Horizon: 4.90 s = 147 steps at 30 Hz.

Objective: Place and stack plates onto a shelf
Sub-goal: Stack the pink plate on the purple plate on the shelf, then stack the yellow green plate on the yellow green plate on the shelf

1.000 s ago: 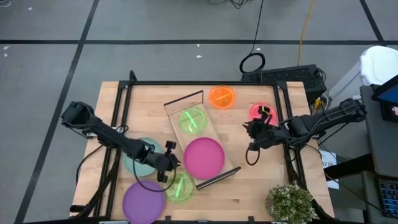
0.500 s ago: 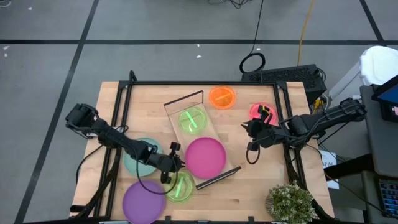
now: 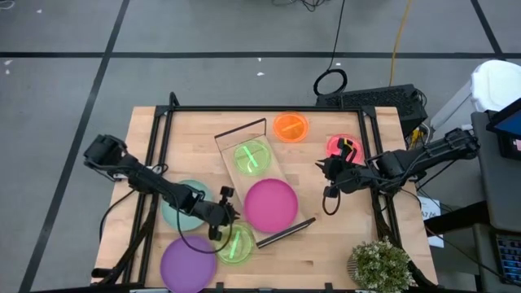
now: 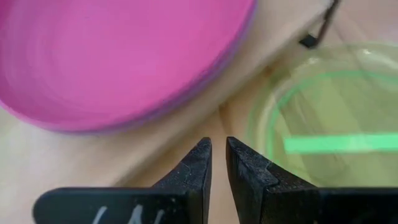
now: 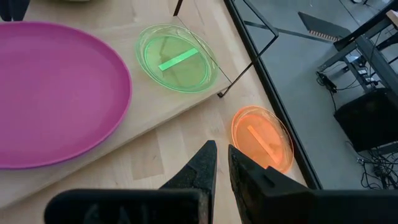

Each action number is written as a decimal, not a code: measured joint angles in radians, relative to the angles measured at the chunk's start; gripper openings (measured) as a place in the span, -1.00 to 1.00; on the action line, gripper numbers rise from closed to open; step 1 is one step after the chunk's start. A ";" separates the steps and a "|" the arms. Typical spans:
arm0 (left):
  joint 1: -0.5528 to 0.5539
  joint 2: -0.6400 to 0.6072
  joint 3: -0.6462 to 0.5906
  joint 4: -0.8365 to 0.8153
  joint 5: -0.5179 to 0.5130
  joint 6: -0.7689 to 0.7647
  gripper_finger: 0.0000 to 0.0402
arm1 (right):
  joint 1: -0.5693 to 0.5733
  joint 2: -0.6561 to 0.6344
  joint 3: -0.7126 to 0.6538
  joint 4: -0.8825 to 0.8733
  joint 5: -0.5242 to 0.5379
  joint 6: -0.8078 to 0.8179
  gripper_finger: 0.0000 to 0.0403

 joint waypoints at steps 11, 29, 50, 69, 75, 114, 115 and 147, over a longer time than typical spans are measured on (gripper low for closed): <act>-0.031 -0.020 0.000 -0.104 -0.002 -0.297 -0.72 | 0.000 0.000 0.000 0.032 0.000 0.055 -0.87; -0.012 -0.004 -0.002 -0.148 0.033 -0.511 0.01 | -0.001 0.001 -0.139 0.315 -0.106 0.035 -0.87; 0.003 0.030 0.001 -0.095 0.197 -0.573 0.18 | -0.001 0.000 -0.139 0.332 -0.106 0.032 -0.87; 0.019 0.095 0.002 -0.104 0.214 -0.584 -0.51 | -0.001 0.000 -0.139 0.339 -0.108 0.003 -0.87; 0.024 0.096 0.000 -0.100 0.205 -0.568 -0.89 | -0.001 0.000 -0.139 0.339 -0.109 0.003 -0.87; 0.228 -0.449 -0.001 -0.431 -0.010 -0.442 -0.98 | -0.001 0.000 -0.139 0.339 -0.109 -0.020 -0.87; 0.249 -0.448 -0.001 -0.423 -0.013 -0.427 -0.98 | -0.001 0.000 -0.139 0.339 -0.109 -0.020 -0.87; 0.617 -0.316 -0.001 -0.072 -0.029 -0.421 -0.99 | -0.001 0.000 -0.139 0.340 -0.105 -0.020 -0.87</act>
